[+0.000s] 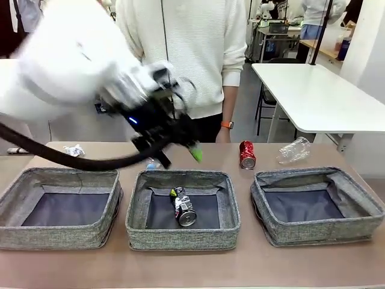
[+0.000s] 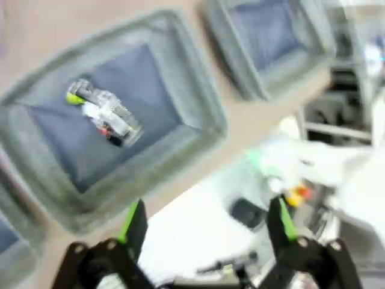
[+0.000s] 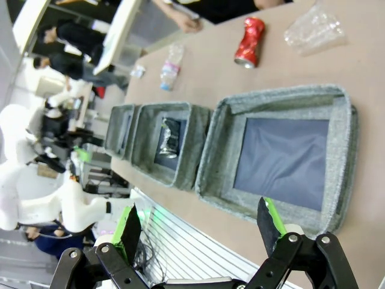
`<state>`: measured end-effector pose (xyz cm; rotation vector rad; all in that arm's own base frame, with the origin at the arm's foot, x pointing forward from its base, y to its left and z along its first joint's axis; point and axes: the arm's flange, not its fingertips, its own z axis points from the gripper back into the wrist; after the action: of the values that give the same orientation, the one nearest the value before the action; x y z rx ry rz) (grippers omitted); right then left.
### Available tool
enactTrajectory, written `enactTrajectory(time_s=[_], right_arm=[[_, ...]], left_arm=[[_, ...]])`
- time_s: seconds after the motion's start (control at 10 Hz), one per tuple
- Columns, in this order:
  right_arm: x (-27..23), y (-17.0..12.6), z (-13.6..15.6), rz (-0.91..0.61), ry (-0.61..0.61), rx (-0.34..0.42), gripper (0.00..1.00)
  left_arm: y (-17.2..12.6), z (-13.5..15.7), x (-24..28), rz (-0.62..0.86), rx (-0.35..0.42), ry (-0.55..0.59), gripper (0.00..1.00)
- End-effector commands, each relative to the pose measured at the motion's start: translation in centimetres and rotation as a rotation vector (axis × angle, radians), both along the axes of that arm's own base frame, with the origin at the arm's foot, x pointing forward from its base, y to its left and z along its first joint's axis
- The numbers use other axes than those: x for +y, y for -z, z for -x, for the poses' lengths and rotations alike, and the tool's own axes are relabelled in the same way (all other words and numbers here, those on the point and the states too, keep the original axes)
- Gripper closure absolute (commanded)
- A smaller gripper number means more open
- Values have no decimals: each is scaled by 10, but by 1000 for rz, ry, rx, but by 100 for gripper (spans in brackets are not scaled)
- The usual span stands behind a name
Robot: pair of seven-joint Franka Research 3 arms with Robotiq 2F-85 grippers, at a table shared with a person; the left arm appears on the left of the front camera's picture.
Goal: Sort the waste into the appropriate baskets.
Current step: Place the picked waste into the Fabric basket indicated by the person.
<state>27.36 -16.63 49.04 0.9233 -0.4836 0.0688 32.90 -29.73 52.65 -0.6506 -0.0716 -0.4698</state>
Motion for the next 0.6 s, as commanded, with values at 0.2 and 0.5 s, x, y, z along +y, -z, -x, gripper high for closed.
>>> enactTrajectory(time_s=[0.2,0.5], right_arm=[[1,-1,-2,-10,-6,-30,0],[1,-1,-2,-10,-6,-30,0]], left_arm=[[-62,14,220,579,40,141,0],[-24,56,364,836,76,-296,0]])
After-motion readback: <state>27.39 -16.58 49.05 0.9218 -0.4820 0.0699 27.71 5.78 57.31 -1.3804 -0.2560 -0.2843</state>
